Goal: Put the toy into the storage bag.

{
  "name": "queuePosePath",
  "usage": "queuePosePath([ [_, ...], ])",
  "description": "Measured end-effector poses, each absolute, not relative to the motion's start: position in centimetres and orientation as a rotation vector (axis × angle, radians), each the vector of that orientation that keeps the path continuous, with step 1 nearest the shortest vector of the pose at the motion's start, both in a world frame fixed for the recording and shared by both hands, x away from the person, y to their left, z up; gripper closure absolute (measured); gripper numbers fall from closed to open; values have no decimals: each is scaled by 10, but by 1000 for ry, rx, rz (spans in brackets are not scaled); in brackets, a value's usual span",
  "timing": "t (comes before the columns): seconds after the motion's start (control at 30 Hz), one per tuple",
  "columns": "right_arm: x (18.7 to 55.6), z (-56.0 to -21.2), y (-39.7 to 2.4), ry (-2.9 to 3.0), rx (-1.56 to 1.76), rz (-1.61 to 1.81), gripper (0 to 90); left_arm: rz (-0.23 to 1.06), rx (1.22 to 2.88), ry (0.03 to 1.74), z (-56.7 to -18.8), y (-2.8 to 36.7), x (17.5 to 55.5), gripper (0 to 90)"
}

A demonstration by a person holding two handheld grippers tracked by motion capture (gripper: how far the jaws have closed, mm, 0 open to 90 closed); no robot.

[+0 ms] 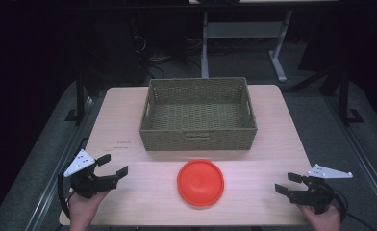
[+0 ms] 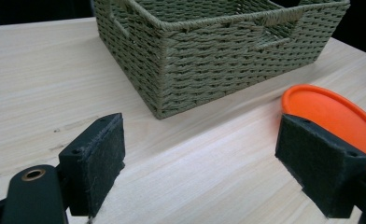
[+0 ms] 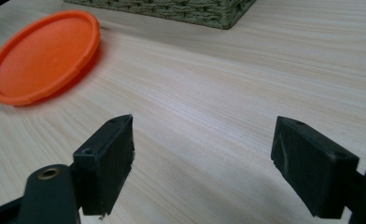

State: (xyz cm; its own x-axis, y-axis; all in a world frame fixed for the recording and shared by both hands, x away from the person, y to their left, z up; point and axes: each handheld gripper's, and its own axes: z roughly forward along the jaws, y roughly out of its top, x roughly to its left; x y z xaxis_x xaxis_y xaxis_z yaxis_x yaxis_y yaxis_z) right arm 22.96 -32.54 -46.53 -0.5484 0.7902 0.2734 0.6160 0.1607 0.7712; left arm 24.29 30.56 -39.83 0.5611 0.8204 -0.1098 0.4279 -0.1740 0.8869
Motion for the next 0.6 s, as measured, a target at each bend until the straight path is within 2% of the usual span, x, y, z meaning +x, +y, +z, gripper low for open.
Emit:
queuePosePath([
  [0.6,239,-460,-291,2397,1236,1346,207,499,1810,1036,-402,305,241,154],
])
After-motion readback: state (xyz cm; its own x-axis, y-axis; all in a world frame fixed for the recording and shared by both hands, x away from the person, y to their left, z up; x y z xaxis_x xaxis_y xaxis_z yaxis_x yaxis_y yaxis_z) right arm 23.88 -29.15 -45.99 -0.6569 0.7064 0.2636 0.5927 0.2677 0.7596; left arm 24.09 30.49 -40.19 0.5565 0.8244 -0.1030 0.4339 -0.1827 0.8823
